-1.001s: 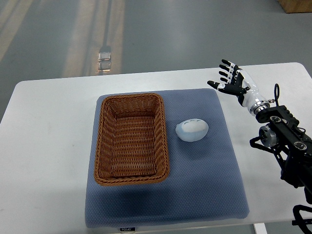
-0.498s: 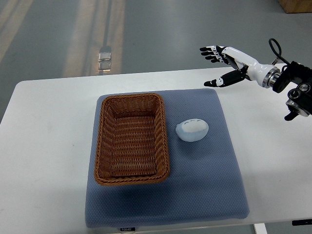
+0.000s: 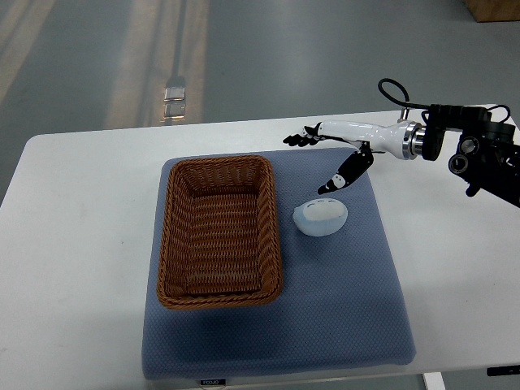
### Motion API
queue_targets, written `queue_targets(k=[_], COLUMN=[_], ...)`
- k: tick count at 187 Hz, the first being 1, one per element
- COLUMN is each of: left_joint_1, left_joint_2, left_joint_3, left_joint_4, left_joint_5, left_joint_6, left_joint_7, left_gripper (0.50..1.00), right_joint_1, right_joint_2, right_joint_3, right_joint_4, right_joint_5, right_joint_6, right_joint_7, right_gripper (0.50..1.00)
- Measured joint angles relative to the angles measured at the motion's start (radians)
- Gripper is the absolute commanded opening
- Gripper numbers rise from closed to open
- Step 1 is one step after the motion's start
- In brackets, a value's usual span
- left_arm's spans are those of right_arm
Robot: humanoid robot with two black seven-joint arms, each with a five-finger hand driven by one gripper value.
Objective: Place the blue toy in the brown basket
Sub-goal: 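Move the right hand over the pale blue plush toy, then close the right hand's fingers around the plush toy, then lift the toy with the right hand and carry it over the basket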
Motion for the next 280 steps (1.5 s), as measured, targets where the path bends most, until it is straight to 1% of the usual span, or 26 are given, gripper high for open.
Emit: queue_targets(k=[32, 67, 107, 133, 144, 160, 167, 179, 180, 187, 188, 193, 196, 199, 212, 217, 237, 280], left_joint_1=[0.000, 0.000, -0.006, -0.008, -0.008, -0.008, -0.009, -0.009, -0.009, -0.009, -0.009, -0.009, -0.009, -0.009, -0.009, -0.009, -0.009, -0.009], left_joint_2=[0.000, 0.000, 0.000, 0.000, 0.000, 0.000, 0.000, 0.000, 0.000, 0.000, 0.000, 0.000, 0.000, 0.000, 0.000, 0.000, 0.000, 0.000], left_joint_3=[0.000, 0.000, 0.001, 0.002, 0.003, 0.003, 0.003, 0.003, 0.003, 0.003, 0.003, 0.003, 0.003, 0.003, 0.003, 0.003, 0.003, 0.003], left_joint_4=[0.001, 0.001, -0.003, -0.005, -0.005, -0.005, -0.004, -0.004, -0.004, -0.004, -0.004, -0.004, -0.004, -0.005, -0.006, -0.006, -0.007, -0.007], left_joint_5=[0.000, 0.000, 0.000, 0.000, 0.000, 0.000, 0.000, 0.000, 0.000, 0.000, 0.000, 0.000, 0.000, 0.000, 0.000, 0.000, 0.000, 0.000], left_joint_6=[0.000, 0.000, 0.000, 0.000, 0.000, 0.000, 0.000, 0.000, 0.000, 0.000, 0.000, 0.000, 0.000, 0.000, 0.000, 0.000, 0.000, 0.000], left_joint_7=[0.000, 0.000, 0.000, 0.000, 0.000, 0.000, 0.000, 0.000, 0.000, 0.000, 0.000, 0.000, 0.000, 0.000, 0.000, 0.000, 0.000, 0.000], left_gripper=[1.000, 1.000, 1.000, 1.000, 1.000, 1.000, 1.000, 1.000, 1.000, 1.000, 1.000, 1.000, 1.000, 1.000, 1.000, 1.000, 1.000, 1.000], right_joint_1=[0.018, 0.011, 0.005, 0.005, 0.005, 0.005, 0.005, 0.005, 0.005, 0.004, 0.004, 0.004, 0.004, 0.004, 0.002, 0.002, 0.001, 0.034], right_joint_2=[0.003, 0.001, 0.001, 0.004, 0.005, 0.007, 0.009, 0.013, 0.014, 0.015, 0.016, 0.016, 0.016, 0.017, 0.017, 0.017, 0.016, 0.001], right_joint_3=[-0.082, -0.116, -0.129, -0.140, -0.142, -0.144, -0.145, -0.148, -0.148, -0.149, -0.149, -0.150, -0.150, -0.150, -0.151, -0.151, -0.149, -0.129], right_joint_4=[0.015, 0.016, 0.004, -0.001, -0.006, -0.012, -0.015, -0.020, -0.020, -0.022, -0.023, -0.025, -0.025, -0.026, -0.029, -0.030, -0.032, -0.033], right_joint_5=[-0.039, -0.100, -0.119, -0.137, -0.140, -0.143, -0.150, -0.164, -0.165, -0.170, -0.171, -0.173, -0.174, -0.175, -0.176, -0.176, -0.177, -0.175], right_joint_6=[0.019, 0.028, 0.018, 0.017, 0.017, 0.015, 0.014, 0.012, 0.011, 0.007, 0.006, 0.002, 0.000, -0.003, -0.014, -0.018, -0.033, -0.054], right_joint_7=[0.008, 0.012, 0.006, 0.002, 0.001, 0.000, -0.001, -0.002, -0.002, -0.002, -0.002, -0.002, -0.002, -0.002, -0.002, -0.002, -0.002, -0.001], right_gripper=[0.907, 0.901, 0.862, 0.813, 0.778, 0.756, 0.729, 0.705, 0.693, 0.662, 0.652, 0.637, 0.619, 0.613, 0.556, 0.543, 0.533, 0.537])
